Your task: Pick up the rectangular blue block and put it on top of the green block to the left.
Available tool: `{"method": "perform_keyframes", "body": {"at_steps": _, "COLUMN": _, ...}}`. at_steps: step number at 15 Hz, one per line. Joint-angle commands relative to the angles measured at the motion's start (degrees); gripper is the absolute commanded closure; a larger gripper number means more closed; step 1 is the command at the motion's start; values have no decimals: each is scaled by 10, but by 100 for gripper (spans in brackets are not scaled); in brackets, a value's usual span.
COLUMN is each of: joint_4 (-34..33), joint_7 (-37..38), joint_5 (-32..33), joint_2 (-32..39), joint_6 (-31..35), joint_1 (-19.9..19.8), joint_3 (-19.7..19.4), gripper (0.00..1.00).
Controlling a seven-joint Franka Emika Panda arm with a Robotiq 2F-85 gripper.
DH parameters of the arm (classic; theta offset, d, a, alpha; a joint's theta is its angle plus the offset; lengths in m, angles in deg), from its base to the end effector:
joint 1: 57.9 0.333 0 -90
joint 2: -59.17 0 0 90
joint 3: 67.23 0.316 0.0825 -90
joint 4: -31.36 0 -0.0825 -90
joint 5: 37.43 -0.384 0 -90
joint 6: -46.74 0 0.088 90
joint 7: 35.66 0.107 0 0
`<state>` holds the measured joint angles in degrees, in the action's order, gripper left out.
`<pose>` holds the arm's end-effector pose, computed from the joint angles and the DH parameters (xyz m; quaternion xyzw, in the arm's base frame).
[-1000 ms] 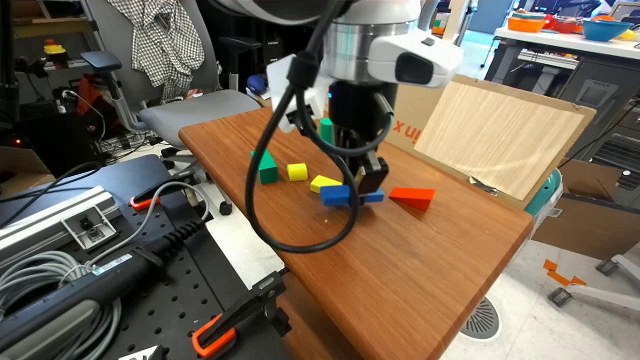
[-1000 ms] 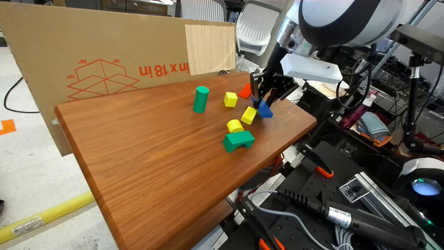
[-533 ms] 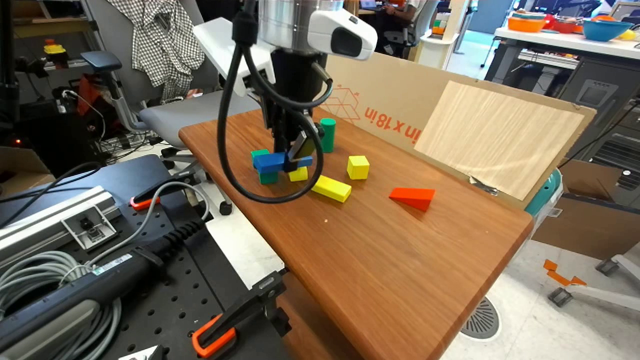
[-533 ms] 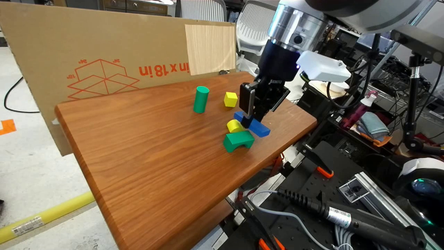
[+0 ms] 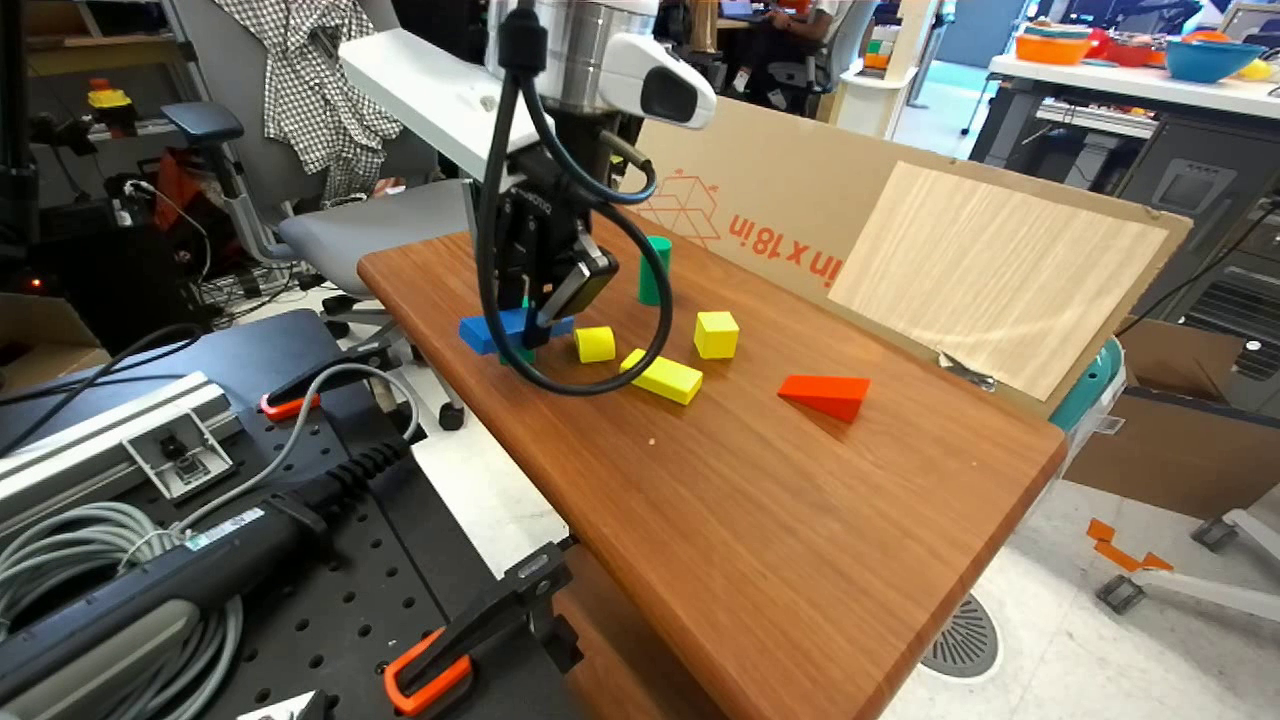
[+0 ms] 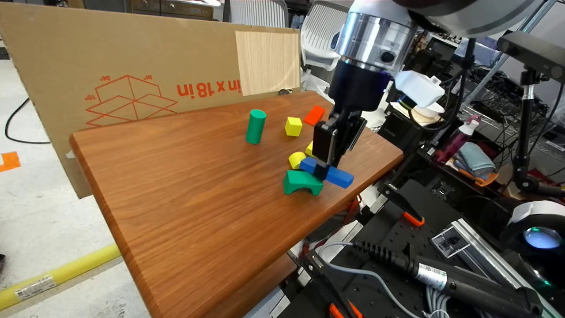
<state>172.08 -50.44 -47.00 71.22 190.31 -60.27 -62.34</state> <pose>0.4650 0.0207 0.2017 -0.9922 -0.0791 0.0740 0.0612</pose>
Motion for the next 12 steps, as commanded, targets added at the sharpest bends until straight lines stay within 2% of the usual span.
{"method": "perform_keyframes", "body": {"at_steps": 1, "joint_4": 4, "joint_7": 7, "joint_5": 44, "joint_2": -24, "joint_6": -8, "joint_1": 19, "joint_3": -3, "gripper": 91}}
{"method": "perform_keyframes", "body": {"at_steps": 6, "joint_4": 4, "joint_7": 0, "joint_5": 94, "joint_2": -29, "joint_6": 11, "joint_1": 38, "joint_3": 2, "gripper": 91}}
{"method": "perform_keyframes", "body": {"at_steps": 12, "joint_4": 8, "joint_7": -97, "joint_5": 65, "joint_2": -21, "joint_6": 27, "joint_1": 30, "joint_3": 23, "gripper": 91}}
